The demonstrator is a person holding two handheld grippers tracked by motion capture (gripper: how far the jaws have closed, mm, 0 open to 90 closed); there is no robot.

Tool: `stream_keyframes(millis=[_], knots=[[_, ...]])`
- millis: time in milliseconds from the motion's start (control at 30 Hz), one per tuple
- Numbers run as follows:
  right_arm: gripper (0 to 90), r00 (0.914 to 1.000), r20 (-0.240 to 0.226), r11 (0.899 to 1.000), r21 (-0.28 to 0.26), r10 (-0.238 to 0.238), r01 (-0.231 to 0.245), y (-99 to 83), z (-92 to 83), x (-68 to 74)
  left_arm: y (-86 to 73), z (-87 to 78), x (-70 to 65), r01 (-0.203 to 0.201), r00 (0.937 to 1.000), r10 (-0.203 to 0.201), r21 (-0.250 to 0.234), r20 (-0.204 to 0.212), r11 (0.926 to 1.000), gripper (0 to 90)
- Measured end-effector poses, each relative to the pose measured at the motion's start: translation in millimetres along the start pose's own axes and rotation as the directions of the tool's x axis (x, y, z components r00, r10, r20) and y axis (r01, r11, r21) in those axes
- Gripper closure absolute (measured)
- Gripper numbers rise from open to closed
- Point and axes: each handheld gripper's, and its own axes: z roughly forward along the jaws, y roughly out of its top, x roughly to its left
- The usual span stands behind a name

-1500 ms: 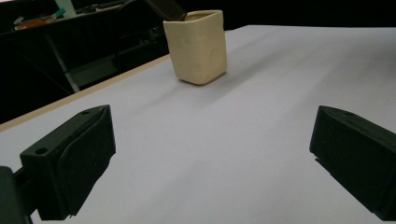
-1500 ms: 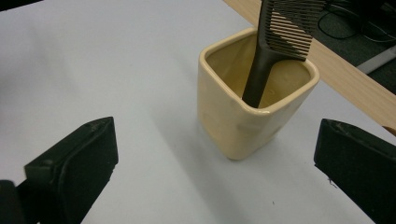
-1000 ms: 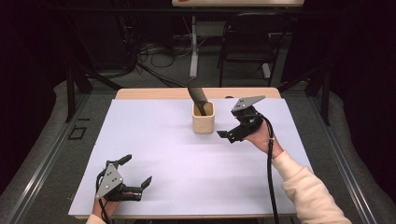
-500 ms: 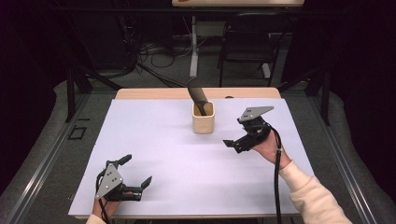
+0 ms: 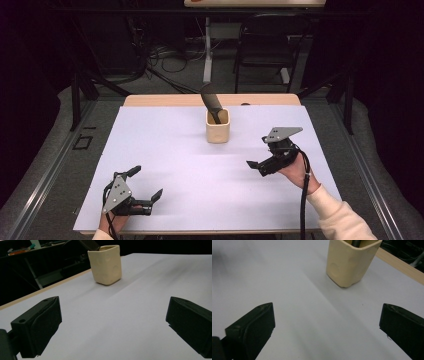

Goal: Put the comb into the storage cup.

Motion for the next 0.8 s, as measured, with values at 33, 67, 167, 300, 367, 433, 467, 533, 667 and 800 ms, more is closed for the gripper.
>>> stream_keyframes(millis=[33,67,167,300,367,433,467,533,667,800], knots=[[0.0,1.0,0.0,1.0,0.0,0.003,-0.003,-2.0,-0.2,0.6,0.0,0.0,0.3,-0.002,1.0,0.002,-0.001,0.001,1.0,0.3],[0.0,1.0,0.001,1.0,0.0,0.008,-0.008,-4.7,-0.6,1.6,0.0,-0.1,0.4,-0.002,1.0,0.002,0.0,-0.001,1.0,0.3],[0.0,0.9999,0.003,1.0,0.002,0.013,-0.013,-12.1,-1.1,3.4,0.0,0.1,0.0,-0.001,1.0,0.001,0.001,0.0,1.0,0.3],[0.0,0.9997,0.012,1.0,0.009,0.019,-0.019,-21.2,-2.3,6.7,0.0,-0.1,0.1,0.001,1.0,-0.001,-0.001,-0.001,1.0,0.3],[0.0,0.9997,0.014,1.0,0.008,0.021,-0.021,-26.5,-2.3,8.6,-0.1,0.1,0.0,0.0,1.0,0.0,0.001,-0.001,1.0,0.3],[0.0,0.9995,0.018,1.0,0.01,0.025,-0.025,-30.7,-2.8,10.5,0.0,0.1,0.0,-0.001,1.0,0.001,0.001,-0.001,1.0,0.3],[0.0,0.9994,0.022,1.0,0.009,0.026,-0.026,-32.8,-3.0,11.2,0.0,0.0,0.1,-0.001,1.0,0.001,0.001,-0.002,1.0,0.3],[0.0,0.9993,0.027,1.0,0.006,0.026,-0.027,-37.1,-3.5,12.7,0.0,-0.2,0.2,-0.001,1.0,0.001,0.001,-0.002,1.0,0.3],[0.0,0.9988,0.036,0.999,0.006,0.033,-0.033,-45.5,-4.7,15.0,0.0,-0.1,0.1,0.0,1.0,0.0,0.001,-0.001,1.0,0.3],[0.0,0.9978,0.051,0.999,0.002,0.044,-0.044,-54.9,-6.9,17.7,-0.1,-0.1,0.2,-0.001,1.0,0.001,0.002,-0.002,1.0,0.3]])
